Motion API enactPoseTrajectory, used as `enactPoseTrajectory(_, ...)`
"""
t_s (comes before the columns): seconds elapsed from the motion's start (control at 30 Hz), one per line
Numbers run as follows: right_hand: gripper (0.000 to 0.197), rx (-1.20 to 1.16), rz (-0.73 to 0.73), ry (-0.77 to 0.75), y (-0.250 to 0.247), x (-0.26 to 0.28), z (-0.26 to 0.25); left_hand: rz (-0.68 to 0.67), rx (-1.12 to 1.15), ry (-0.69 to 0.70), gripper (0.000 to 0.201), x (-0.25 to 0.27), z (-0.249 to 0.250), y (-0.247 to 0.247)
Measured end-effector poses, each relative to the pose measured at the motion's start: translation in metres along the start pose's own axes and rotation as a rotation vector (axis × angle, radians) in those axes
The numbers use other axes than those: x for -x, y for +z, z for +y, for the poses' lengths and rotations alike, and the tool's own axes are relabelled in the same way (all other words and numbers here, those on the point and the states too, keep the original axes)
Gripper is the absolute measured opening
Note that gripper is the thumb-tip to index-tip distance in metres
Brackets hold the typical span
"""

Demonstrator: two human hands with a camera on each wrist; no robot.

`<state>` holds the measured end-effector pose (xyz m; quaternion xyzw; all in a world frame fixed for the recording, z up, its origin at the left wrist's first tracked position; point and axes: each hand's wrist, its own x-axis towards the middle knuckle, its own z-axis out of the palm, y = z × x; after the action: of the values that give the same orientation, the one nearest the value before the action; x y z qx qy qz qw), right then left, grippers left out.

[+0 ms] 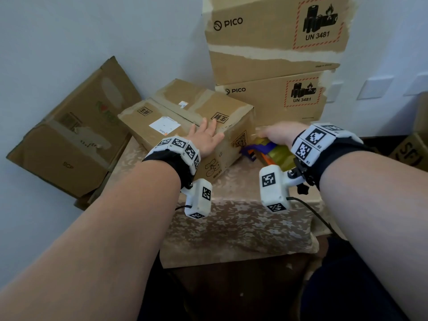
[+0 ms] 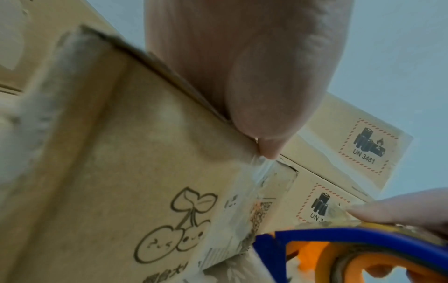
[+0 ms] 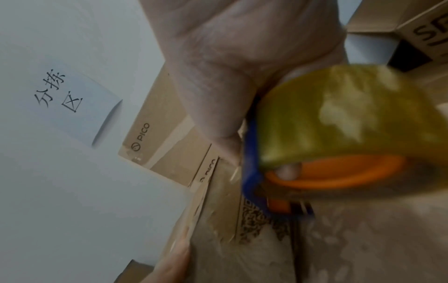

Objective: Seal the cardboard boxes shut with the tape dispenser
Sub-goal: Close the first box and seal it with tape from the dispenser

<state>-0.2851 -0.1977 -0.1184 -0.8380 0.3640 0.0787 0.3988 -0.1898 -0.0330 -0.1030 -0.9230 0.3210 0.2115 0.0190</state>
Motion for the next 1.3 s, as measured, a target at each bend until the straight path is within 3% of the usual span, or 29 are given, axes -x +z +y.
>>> enactPoseTrajectory(0.2,0.033,0.198,0.134,0.016,-0.004,-0.003,0.026,0.101,-0.014,-0.048,0.066,-0.016,0.001,0.01)
enactPoseTrajectory(0.27,0.014,0.224,0.092,0.066,-0.004,-0.005,0.028,0.139,-0.02,-0.053,0.067,-0.02,0.002,0.013)
enactPoseTrajectory(0.33,0.037,0.235,0.06,0.095,-0.002,-0.011,0.032,0.179,-0.032,-0.049,0.069,-0.023,0.002,0.017)
enactPoseTrajectory(0.43,0.053,0.282,0.097,0.121,0.009,-0.013,0.042,0.237,-0.05,-0.05,0.07,-0.026,0.004,0.02)
enactPoseTrajectory(0.57,0.08,0.293,0.067,0.025,0.022,-0.02,0.055,0.27,-0.071,-0.072,0.077,-0.029,0.008,0.023)
enactPoseTrajectory(0.7,0.066,0.287,0.236,-0.177,0.033,-0.022,0.066,0.27,-0.094,-0.071,0.091,-0.032,0.008,0.024)
enactPoseTrajectory(0.77,0.055,0.31,0.133,-0.119,0.029,-0.014,0.058,0.265,-0.125,-0.071,0.1,-0.033,0.008,0.025)
enactPoseTrajectory(0.83,0.02,0.417,0.022,0.01,0.02,-0.006,0.048,0.262,-0.143,-0.07,0.103,-0.034,0.006,0.026)
enactPoseTrajectory(0.9,0.043,0.534,0.076,0.015,0.015,-0.001,0.045,0.282,-0.129,-0.063,0.094,-0.034,0.005,0.028)
enactPoseTrajectory(0.97,0.053,0.54,0.158,-0.036,0.013,0.006,0.045,0.311,-0.076,-0.055,0.081,-0.032,0.005,0.028)
enactPoseTrajectory(1.07,0.052,0.484,0.243,-0.087,0.012,0.004,0.042,0.305,-0.057,-0.064,0.075,-0.031,0.007,0.026)
enactPoseTrajectory(1.23,0.047,0.391,0.288,-0.133,0.018,0.006,0.027,0.216,-0.102,-0.074,0.097,-0.031,0.007,0.024)
enactPoseTrajectory(1.3,0.038,0.354,0.302,-0.165,0.019,0.009,0.019,0.183,-0.058,-0.053,0.093,-0.026,0.002,0.02)
